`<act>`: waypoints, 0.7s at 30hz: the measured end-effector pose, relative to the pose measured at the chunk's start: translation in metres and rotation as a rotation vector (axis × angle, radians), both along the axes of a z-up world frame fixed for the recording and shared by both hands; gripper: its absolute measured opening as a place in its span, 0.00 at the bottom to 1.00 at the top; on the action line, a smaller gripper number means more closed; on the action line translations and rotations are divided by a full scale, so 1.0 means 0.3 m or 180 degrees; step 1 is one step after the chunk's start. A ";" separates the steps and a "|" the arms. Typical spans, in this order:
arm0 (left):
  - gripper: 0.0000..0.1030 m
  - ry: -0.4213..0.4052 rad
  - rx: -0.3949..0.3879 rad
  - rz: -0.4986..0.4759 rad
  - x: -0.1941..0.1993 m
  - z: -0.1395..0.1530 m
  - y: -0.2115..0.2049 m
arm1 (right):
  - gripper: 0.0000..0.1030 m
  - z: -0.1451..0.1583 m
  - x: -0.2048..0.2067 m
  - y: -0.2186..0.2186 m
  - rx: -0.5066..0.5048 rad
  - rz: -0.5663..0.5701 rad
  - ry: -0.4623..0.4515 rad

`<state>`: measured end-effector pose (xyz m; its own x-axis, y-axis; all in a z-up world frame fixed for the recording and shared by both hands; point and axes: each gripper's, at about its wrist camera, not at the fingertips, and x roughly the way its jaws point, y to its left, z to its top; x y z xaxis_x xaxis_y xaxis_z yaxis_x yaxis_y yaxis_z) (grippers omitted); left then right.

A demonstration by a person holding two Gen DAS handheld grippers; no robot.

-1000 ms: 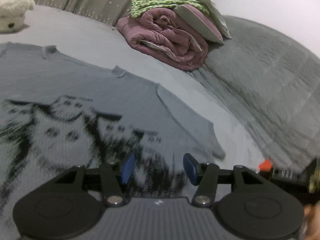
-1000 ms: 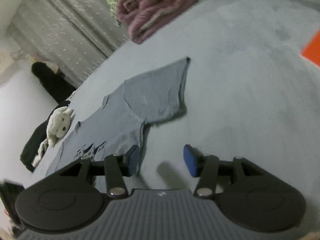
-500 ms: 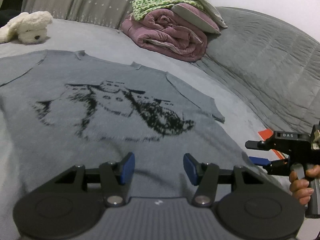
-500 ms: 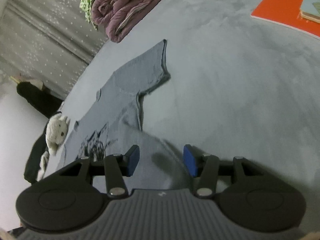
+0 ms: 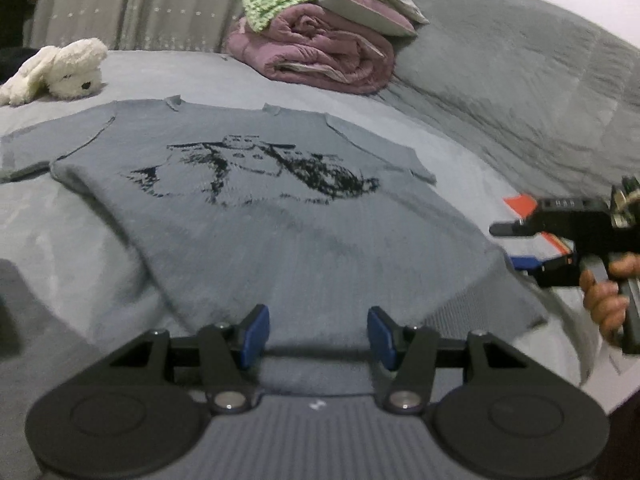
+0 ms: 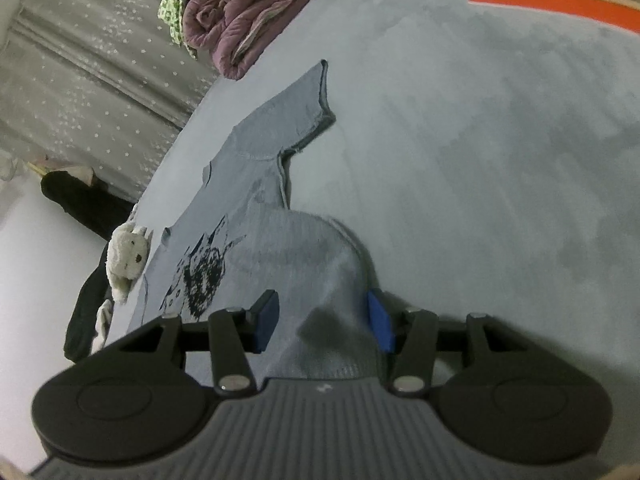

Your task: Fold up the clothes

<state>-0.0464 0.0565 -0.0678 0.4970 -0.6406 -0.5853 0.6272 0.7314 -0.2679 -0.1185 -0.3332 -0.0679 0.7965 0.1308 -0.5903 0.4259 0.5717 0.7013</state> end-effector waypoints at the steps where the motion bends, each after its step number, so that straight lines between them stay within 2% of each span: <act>1: 0.58 0.0007 0.0026 -0.0042 -0.008 0.005 0.012 | 0.51 0.002 -0.007 0.003 0.0032 0.0008 0.0036; 4: 0.59 0.0046 0.0053 -0.0085 -0.033 0.012 0.042 | 0.51 0.009 -0.033 0.018 0.0125 0.0025 0.0119; 8: 0.59 0.0164 0.0068 0.0004 -0.048 0.026 0.061 | 0.51 0.012 -0.068 0.040 0.0227 0.0046 0.0177; 21: 0.60 0.0488 0.0148 0.0203 -0.073 0.066 0.145 | 0.54 0.033 -0.049 0.106 0.0126 0.0099 0.0338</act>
<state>-0.0682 0.1001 -0.0481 0.4384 -0.5810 -0.6857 0.5335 0.7822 -0.3217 -0.1332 -0.3015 -0.0581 0.7249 0.1795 -0.6651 0.4815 0.5585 0.6755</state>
